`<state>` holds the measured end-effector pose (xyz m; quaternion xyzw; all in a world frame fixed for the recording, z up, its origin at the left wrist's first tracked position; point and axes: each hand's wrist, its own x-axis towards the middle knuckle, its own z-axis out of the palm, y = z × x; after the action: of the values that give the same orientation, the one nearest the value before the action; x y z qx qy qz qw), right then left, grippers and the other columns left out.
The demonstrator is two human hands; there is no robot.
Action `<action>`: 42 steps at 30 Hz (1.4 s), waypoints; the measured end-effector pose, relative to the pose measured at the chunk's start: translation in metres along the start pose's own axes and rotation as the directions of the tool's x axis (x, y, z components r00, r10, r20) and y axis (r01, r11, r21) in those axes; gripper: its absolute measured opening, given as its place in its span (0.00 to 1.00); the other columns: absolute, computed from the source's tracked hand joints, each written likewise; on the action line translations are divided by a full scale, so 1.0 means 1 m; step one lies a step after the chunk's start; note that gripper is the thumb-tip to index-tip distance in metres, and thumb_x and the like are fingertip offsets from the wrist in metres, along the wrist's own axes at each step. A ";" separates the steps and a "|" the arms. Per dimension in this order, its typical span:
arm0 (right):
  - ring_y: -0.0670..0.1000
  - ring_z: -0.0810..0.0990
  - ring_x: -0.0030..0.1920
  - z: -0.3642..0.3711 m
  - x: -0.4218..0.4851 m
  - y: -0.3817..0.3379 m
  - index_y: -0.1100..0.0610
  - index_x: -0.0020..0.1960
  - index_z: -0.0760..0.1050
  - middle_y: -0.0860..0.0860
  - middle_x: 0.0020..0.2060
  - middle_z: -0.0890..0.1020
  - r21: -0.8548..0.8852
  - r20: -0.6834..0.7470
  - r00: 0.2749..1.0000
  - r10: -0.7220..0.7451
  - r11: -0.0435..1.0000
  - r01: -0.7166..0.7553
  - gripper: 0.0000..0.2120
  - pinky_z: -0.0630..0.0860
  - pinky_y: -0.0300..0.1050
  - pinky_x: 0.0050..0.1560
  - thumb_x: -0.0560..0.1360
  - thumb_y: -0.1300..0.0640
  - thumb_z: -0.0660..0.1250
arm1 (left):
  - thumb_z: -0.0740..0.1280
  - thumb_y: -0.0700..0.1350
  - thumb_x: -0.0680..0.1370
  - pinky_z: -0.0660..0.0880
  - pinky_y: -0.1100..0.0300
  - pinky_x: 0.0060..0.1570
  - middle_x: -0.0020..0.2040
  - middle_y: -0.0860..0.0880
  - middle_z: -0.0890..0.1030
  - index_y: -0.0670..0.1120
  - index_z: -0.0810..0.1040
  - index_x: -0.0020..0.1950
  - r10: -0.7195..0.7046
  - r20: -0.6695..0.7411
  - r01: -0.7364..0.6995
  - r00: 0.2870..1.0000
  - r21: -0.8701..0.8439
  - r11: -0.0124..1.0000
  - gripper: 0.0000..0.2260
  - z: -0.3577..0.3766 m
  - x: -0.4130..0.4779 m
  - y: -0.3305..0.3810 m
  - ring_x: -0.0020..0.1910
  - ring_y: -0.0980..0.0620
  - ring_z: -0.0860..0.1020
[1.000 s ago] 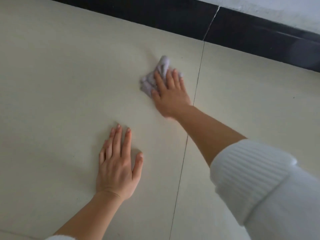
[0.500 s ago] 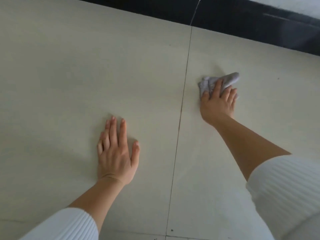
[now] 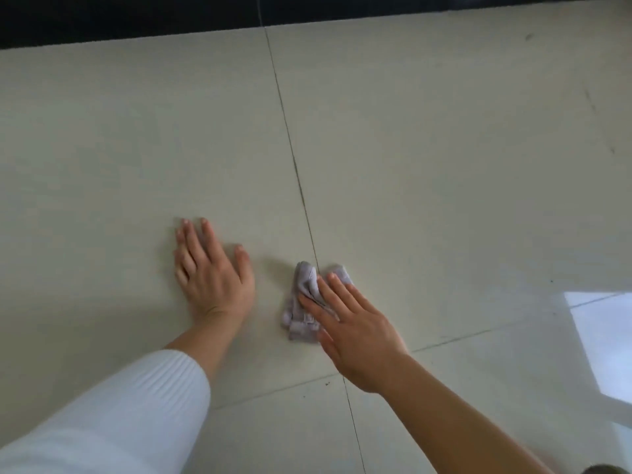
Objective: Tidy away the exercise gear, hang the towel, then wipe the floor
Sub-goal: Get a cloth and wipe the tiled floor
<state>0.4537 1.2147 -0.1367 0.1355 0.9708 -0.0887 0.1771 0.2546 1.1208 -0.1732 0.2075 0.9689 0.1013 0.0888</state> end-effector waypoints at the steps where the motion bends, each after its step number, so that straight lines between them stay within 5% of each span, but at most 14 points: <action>1: 0.55 0.61 0.74 0.003 -0.018 -0.001 0.52 0.76 0.60 0.54 0.74 0.64 -0.003 0.024 1.000 0.012 1.000 -0.012 0.27 0.53 0.53 0.70 0.78 0.47 0.51 | 0.56 0.53 0.76 0.56 0.45 0.69 0.76 0.39 0.57 0.42 0.58 0.75 0.006 0.008 -0.006 1.000 -0.004 1.000 0.30 0.000 0.000 0.000 0.75 0.41 0.55; 6: 0.53 0.59 0.75 0.007 -0.061 0.041 0.53 0.76 0.60 0.54 0.74 0.65 -0.063 0.110 0.985 0.130 0.990 -0.124 0.26 0.54 0.53 0.69 0.81 0.45 0.45 | 0.54 0.53 0.76 0.57 0.43 0.69 0.75 0.38 0.58 0.41 0.59 0.75 0.014 -0.017 -0.014 1.000 -0.043 0.999 0.29 0.001 -0.003 -0.001 0.74 0.40 0.56; 10: 0.50 0.37 0.76 -0.010 -0.030 0.106 0.50 0.76 0.32 0.51 0.76 0.39 -0.038 0.068 0.940 0.335 0.942 -0.333 0.28 0.36 0.46 0.75 0.82 0.43 0.38 | 0.53 0.54 0.76 0.56 0.45 0.70 0.75 0.37 0.58 0.40 0.59 0.74 0.040 -0.089 -0.044 0.995 -0.040 0.998 0.29 0.008 -0.001 -0.006 0.74 0.40 0.56; 12: 0.51 0.37 0.77 -0.019 -0.009 0.127 0.49 0.76 0.30 0.52 0.77 0.39 0.011 0.085 0.904 0.418 0.907 -0.420 0.29 0.37 0.48 0.75 0.81 0.42 0.38 | 0.52 0.54 0.77 0.53 0.45 0.71 0.76 0.37 0.56 0.41 0.57 0.76 0.048 -0.071 -0.049 0.996 -0.016 0.999 0.30 0.008 -0.002 -0.005 0.75 0.40 0.54; 18: 0.57 0.40 0.77 -0.025 0.062 0.121 0.54 0.78 0.39 0.57 0.77 0.43 0.206 -0.003 0.833 0.553 0.815 -0.541 0.29 0.38 0.51 0.76 0.82 0.44 0.42 | 0.50 0.55 0.82 0.38 0.55 0.73 0.78 0.47 0.39 0.48 0.45 0.78 0.151 0.276 -0.124 0.949 -0.112 0.986 0.28 -0.017 0.004 -0.030 0.76 0.51 0.37; 26: 0.52 0.34 0.76 0.016 0.041 -0.027 0.53 0.78 0.39 0.54 0.77 0.40 0.213 -0.173 0.979 0.110 0.974 -0.072 0.27 0.30 0.47 0.73 0.82 0.46 0.41 | 0.41 0.60 0.78 0.38 0.52 0.73 0.78 0.52 0.39 0.49 0.42 0.78 0.177 0.319 -0.180 0.931 -0.018 0.983 0.30 -0.018 -0.084 -0.052 0.76 0.54 0.38; 31: 0.54 0.53 0.77 0.049 -0.043 -0.010 0.55 0.77 0.53 0.56 0.76 0.59 -0.008 -0.150 0.962 -0.229 0.973 0.230 0.27 0.46 0.50 0.74 0.81 0.45 0.48 | 0.42 0.57 0.81 0.38 0.48 0.73 0.78 0.50 0.39 0.48 0.42 0.78 0.144 0.311 -0.175 0.939 0.072 0.982 0.27 -0.019 -0.110 -0.041 0.76 0.52 0.39; 33: 0.53 0.49 0.77 0.049 -0.065 0.032 0.53 0.79 0.47 0.55 0.77 0.55 -0.060 -0.160 0.979 -0.123 0.992 0.115 0.28 0.43 0.49 0.75 0.81 0.43 0.44 | 0.42 0.57 0.81 0.35 0.48 0.73 0.77 0.50 0.36 0.48 0.39 0.77 0.154 0.359 -0.202 0.920 0.098 0.975 0.28 -0.019 -0.126 -0.042 0.76 0.53 0.36; 35: 0.53 0.42 0.77 0.044 -0.087 0.075 0.51 0.78 0.39 0.55 0.78 0.47 0.075 -0.172 0.968 0.181 0.983 -0.170 0.28 0.38 0.46 0.76 0.81 0.43 0.40 | 0.41 0.59 0.80 0.34 0.49 0.73 0.76 0.51 0.33 0.49 0.35 0.77 0.173 0.397 -0.234 0.901 0.111 0.966 0.29 -0.023 -0.145 -0.050 0.75 0.54 0.33; 38: 0.55 0.43 0.77 0.040 -0.109 0.106 0.52 0.79 0.41 0.58 0.78 0.48 0.265 -0.107 0.795 0.596 0.788 -0.555 0.29 0.39 0.49 0.76 0.81 0.43 0.42 | 0.42 0.59 0.80 0.36 0.50 0.73 0.76 0.51 0.33 0.53 0.34 0.76 0.164 0.434 -0.239 0.886 0.123 0.963 0.28 -0.032 -0.174 -0.075 0.75 0.52 0.33; 40: 0.58 0.45 0.77 0.040 -0.102 0.090 0.56 0.78 0.45 0.60 0.77 0.49 0.366 -0.073 0.685 0.725 0.659 -0.657 0.29 0.39 0.52 0.76 0.81 0.46 0.45 | 0.43 0.59 0.80 0.39 0.50 0.74 0.76 0.50 0.33 0.54 0.34 0.76 0.141 0.459 -0.226 0.877 0.135 0.965 0.28 -0.039 -0.188 -0.094 0.75 0.51 0.34; 42: 0.61 0.45 0.77 0.044 -0.083 0.048 0.58 0.78 0.48 0.62 0.76 0.50 0.432 -0.063 0.664 0.745 0.621 -0.654 0.27 0.39 0.54 0.76 0.81 0.50 0.47 | 0.44 0.59 0.80 0.41 0.50 0.75 0.77 0.49 0.34 0.54 0.34 0.76 0.108 0.470 -0.194 0.876 0.139 0.971 0.28 -0.043 -0.198 -0.109 0.76 0.50 0.36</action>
<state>0.5562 1.2310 -0.1528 0.5456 0.8174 -0.1777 0.0517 0.3813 0.9339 -0.1314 0.3081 0.9063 -0.0330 0.2875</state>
